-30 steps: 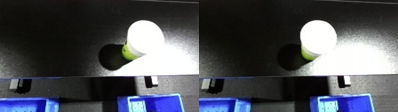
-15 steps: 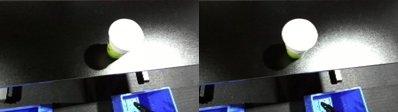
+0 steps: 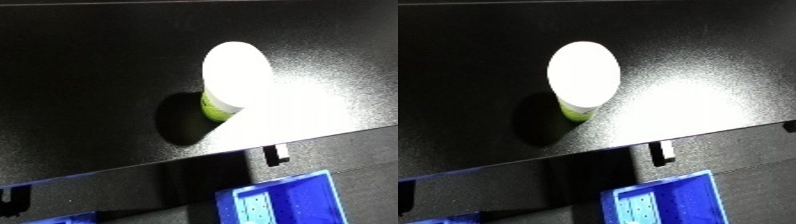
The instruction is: Pick up the object and place it into the box
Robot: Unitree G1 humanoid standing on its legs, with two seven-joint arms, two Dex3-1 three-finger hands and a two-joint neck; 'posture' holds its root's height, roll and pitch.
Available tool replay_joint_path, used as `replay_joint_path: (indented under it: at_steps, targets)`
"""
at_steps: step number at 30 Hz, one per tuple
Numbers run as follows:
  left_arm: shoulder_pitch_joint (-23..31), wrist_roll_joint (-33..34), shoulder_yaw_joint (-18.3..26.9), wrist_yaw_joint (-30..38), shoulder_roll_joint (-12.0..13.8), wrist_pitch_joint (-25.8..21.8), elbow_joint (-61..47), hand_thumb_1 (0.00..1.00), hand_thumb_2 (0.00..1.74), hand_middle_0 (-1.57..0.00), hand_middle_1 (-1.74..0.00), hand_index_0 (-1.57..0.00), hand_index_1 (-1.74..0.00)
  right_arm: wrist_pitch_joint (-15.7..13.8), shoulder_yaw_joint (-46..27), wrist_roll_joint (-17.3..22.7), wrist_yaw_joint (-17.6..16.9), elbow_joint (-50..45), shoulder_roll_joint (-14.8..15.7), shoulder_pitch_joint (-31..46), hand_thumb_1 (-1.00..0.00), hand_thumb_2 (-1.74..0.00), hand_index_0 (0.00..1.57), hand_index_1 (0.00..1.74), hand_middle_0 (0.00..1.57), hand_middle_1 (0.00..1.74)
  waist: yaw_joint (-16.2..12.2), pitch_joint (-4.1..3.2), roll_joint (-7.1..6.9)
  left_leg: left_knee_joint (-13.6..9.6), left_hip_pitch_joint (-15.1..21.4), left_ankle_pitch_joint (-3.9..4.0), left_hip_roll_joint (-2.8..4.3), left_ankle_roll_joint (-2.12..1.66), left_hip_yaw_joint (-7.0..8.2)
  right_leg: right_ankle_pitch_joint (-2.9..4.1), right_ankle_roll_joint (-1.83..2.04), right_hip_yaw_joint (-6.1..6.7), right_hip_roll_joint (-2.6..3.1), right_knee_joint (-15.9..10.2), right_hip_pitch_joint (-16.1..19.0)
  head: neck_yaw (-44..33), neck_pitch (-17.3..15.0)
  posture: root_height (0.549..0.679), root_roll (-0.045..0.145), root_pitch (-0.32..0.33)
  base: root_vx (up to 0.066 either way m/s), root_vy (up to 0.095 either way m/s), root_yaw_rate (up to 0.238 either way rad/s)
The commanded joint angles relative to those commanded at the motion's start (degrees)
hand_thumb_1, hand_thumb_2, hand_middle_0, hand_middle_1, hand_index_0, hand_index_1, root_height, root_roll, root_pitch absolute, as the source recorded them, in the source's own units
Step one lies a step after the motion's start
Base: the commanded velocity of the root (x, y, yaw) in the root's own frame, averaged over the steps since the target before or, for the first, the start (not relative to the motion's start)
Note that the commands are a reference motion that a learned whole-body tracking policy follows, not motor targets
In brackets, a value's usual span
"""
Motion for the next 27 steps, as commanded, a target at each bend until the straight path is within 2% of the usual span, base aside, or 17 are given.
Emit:
replay_joint_path:
  at_steps: [3, 7, 11, 15, 21, 24, 27]
  targets:
    - [-0.40, -0.47, -0.27, -0.58, -0.21, -0.76, 1.56, 0.00, 0.00, 0.00, 0.00, 0.00, 0.00, -2.16, -1.69, 4.94, 3.14, -4.89, 0.01, -1.06, 0.00, 0.00, 0.00, 0.00, 0.00, 0.00, -0.38, -0.03, 0.04, 0.02, 0.07, -0.06, 0.32, -0.34, 0.15, 0.05, 0.16, 0.12, -0.07, -0.23, 0.17, -0.29, -0.21, 0.619, 0.031, 0.040, 0.004, 0.011, -0.034]
    - [-0.77, -0.50, -0.39, -1.42, -0.74, -1.53, 3.26, 0.00, 0.00, 0.00, 0.00, 0.00, 0.00, -6.72, -3.87, 11.71, 6.66, -9.22, 0.83, -3.23, 0.00, 0.00, 0.00, 0.00, 0.00, 0.00, -0.63, -0.24, 0.36, 0.04, 0.17, -0.21, 0.53, -0.68, 0.34, 0.08, 0.30, 0.28, -0.24, -0.48, 0.37, 0.15, -0.48, 0.620, 0.035, 0.040, 0.013, 0.022, 0.001]
    - [-0.86, 0.11, -0.29, -1.52, -1.62, -1.49, 3.88, 0.00, 0.00, 0.00, 0.00, 0.00, 0.00, -11.91, -6.40, 17.86, 6.98, -13.30, 2.76, -6.32, 0.00, 0.00, 0.00, 0.00, 0.00, 0.00, -0.72, -0.43, 0.88, 0.45, 0.23, -0.60, 0.46, -0.80, 0.42, -0.07, 0.28, 0.45, -0.43, -0.35, 0.53, 0.81, -0.89, 0.621, 0.041, 0.038, 0.025, 0.027, 0.027]
    - [-0.72, 1.26, 0.16, -1.73, -2.56, -1.03, 4.19, 0.00, 0.00, 0.00, 0.00, 0.00, 0.00, -17.74, -10.32, 22.49, 2.30, -15.99, 5.13, -9.56, 0.00, 0.00, 0.00, 0.00, 0.00, 0.00, -0.87, -0.71, 1.40, 1.15, 0.28, -1.12, 0.31, -0.75, 0.45, -0.26, 0.18, 0.65, -0.60, 0.03, 0.65, 2.13, -0.99, 0.620, 0.045, 0.032, 0.040, 0.023, 0.033]
    - [0.24, 2.68, 1.08, -2.51, -3.88, -0.93, 4.43, 0.00, 0.00, 0.00, 0.00, 0.00, 0.00, -26.94, -18.05, 25.80, -6.33, -16.84, 8.71, -12.64, 0.00, 0.00, 0.00, 0.00, 0.00, 0.00, -0.99, -1.16, 2.10, 1.43, 0.58, -1.51, 0.12, -0.54, 0.71, -0.38, -0.14, 0.81, -0.63, 0.03, 1.03, 2.72, -1.40, 0.621, 0.050, 0.028, 0.040, 0.027, 0.002]
    - [0.66, 2.94, 1.37, -2.69, -4.28, -0.59, 4.31, 0.00, 0.00, 0.00, 0.00, 0.00, 0.00, -30.99, -21.39, 24.25, -11.57, -15.91, 9.75, -13.49, 0.00, 0.00, 0.00, 0.00, 0.00, 0.00, -1.12, -1.29, 2.39, 1.31, 0.75, -1.51, 0.00, -0.54, 0.94, -0.30, -0.23, 0.91, -0.55, -0.14, 1.15, 2.39, -1.28, 0.621, 0.051, 0.027, 0.030, 0.032, -0.005]
    - [1.06, 2.70, 1.38, -2.42, -4.57, -0.10, 3.79, 0.00, 0.00, 0.00, 0.00, 0.00, 0.00, -34.30, -23.43, 19.40, -17.17, -14.23, 9.19, -13.94, 0.00, 0.00, 0.00, 0.00, 0.00, 0.00, -1.32, -1.13, 2.59, 1.27, 0.93, -1.47, -0.09, -0.50, 1.23, -0.20, -0.35, 1.09, -0.40, -0.30, 1.20, 1.91, -1.27, 0.622, 0.053, 0.025, 0.022, 0.040, -0.033]
